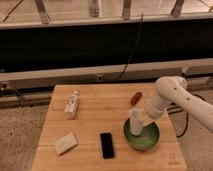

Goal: Place the ceramic cup in the ceramic bowl

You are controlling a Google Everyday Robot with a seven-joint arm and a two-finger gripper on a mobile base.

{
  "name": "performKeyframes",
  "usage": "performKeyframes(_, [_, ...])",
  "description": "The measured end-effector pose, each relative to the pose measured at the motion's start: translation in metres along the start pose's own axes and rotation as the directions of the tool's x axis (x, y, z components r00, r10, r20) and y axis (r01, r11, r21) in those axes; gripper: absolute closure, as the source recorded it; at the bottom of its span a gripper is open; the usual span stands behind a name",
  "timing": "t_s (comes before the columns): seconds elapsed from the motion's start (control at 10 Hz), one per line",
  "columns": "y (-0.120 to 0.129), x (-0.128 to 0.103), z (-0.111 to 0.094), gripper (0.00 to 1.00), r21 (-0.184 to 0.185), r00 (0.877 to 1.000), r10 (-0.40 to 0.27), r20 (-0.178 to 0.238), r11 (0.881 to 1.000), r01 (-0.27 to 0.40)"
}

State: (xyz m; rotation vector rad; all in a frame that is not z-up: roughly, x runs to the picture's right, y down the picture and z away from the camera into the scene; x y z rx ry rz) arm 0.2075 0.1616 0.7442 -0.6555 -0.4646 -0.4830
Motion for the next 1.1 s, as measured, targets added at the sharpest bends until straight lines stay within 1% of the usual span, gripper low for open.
performKeyframes(0.2, [0.000, 0.001, 0.000, 0.64, 0.001, 1.000, 0.000, -0.002, 1.000, 0.000])
performKeyframes(0.4, [0.001, 0.002, -0.002, 0.48, 0.003, 1.000, -0.001, -0.007, 1.000, 0.001])
performKeyframes(0.6, [0.001, 0.003, -0.004, 0.28, 0.005, 1.000, -0.002, -0.010, 1.000, 0.002])
performKeyframes(0.7, [0.001, 0.004, -0.004, 0.21, 0.006, 1.000, -0.002, -0.011, 1.000, 0.002])
performKeyframes(0.9, [0.000, 0.004, -0.008, 0.20, 0.009, 1.000, -0.005, -0.017, 1.000, 0.005])
performKeyframes(1.1, [0.001, 0.005, -0.011, 0.20, 0.003, 1.000, -0.007, -0.023, 1.000, 0.007])
